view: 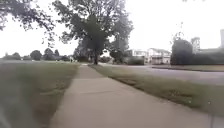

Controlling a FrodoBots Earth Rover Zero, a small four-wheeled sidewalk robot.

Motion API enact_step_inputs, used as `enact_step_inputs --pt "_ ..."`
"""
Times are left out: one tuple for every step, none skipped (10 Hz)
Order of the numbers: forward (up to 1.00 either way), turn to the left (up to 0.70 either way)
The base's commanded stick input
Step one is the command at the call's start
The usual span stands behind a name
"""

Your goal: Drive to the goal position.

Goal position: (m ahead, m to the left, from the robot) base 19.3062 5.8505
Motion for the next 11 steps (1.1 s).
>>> enact_step_inputs --pt "0.7 0.35" --pt "0.7 0.35" --pt "0.7 0.35" --pt "0.7 0.29" --pt "0.7 0.15" --pt "0.7 0.01" --pt "0.7 0.0" --pt "0.7 0.0" --pt "0.7 0.0" --pt "0.7 0.0" --pt "0.7 0.0"
